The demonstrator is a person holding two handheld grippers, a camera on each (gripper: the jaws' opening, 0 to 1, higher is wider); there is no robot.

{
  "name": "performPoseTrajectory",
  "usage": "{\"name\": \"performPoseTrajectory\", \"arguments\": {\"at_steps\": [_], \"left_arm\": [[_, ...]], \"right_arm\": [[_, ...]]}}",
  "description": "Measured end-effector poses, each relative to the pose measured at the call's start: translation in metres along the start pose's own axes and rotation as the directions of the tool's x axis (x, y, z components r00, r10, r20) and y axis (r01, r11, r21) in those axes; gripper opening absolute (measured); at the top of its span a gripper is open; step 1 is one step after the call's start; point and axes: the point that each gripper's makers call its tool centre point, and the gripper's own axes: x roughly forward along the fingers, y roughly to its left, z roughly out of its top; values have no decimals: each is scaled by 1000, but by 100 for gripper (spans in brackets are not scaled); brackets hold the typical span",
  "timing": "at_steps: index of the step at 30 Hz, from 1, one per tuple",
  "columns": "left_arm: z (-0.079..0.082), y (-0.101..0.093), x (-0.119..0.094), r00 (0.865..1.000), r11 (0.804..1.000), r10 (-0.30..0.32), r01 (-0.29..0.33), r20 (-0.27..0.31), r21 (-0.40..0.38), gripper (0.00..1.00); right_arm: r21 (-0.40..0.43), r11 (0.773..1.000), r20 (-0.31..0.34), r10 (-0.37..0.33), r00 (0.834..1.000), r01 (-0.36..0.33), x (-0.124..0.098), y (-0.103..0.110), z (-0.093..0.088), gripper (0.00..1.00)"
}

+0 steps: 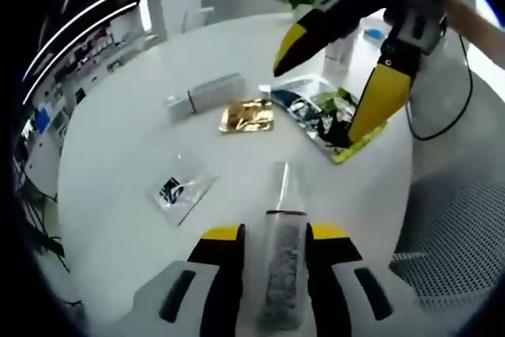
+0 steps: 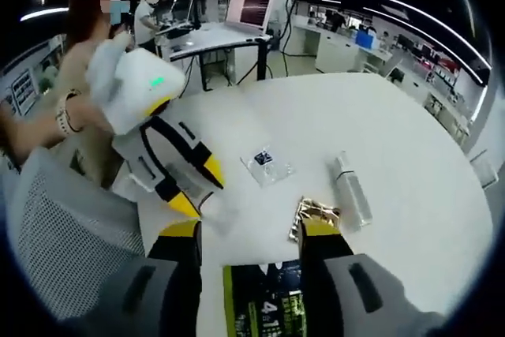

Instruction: Arrange the skincare products in the storage area until every visible bottle or jar stands upright without overlapping.

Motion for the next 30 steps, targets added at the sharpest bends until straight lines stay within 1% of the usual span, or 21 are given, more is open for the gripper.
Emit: {"name": "performPoseTrajectory", "arguments": {"at_steps": [2, 7, 10, 12, 15, 16, 20, 23, 24, 27, 30], "left_arm": [[0, -1, 0, 1000, 1000, 3, -3, -7, -11, 18], [0, 1, 1, 1000, 1000, 10, -10, -17, -4, 18], [0, 2, 1, 1000, 1000, 18, -18, -23, -3, 18], [0, 4, 1, 999, 999, 21, -22, -35, -24, 17], [1, 4, 2, 999, 1000, 28, -29, -46, -9, 17], [2, 4, 3, 999, 999, 33, -33, -37, -2, 17], [3, 4, 4, 999, 999, 38, -39, -23, -27, 17], [5, 2, 4, 999, 999, 47, -47, -13, -7, 17], [6, 0, 3, 999, 999, 43, -43, -13, -12, 17], [13, -2, 0, 999, 998, 34, -33, 27, -45, 16], [22, -2, -6, 997, 997, 41, -37, 63, -61, 16]], "right_arm": [[12, 1000, 3, -1, 1000, 1, -2, 0, -2, 50], [22, 1000, 19, -3, 1000, 2, -9, 4, -3, 52], [28, 999, 34, -17, 999, 16, -11, 4, -4, 52], [37, 999, 35, -20, 999, 19, -13, 5, -6, 52], [37, 999, 43, -18, 999, 16, -18, 10, -8, 53], [37, 999, 45, -21, 999, 19, -19, 11, -8, 53], [48, 999, 56, -29, 998, 26, -24, 13, -10, 53], [57, 998, 63, -35, 997, 31, -27, 13, -11, 52], [58, 998, 66, -35, 997, 31, -28, 14, -12, 52], [62, 997, 71, -40, 997, 36, -32, 16, -14, 52], [79, 996, 80, -45, 996, 39, -36, 17, -17, 51]]}}
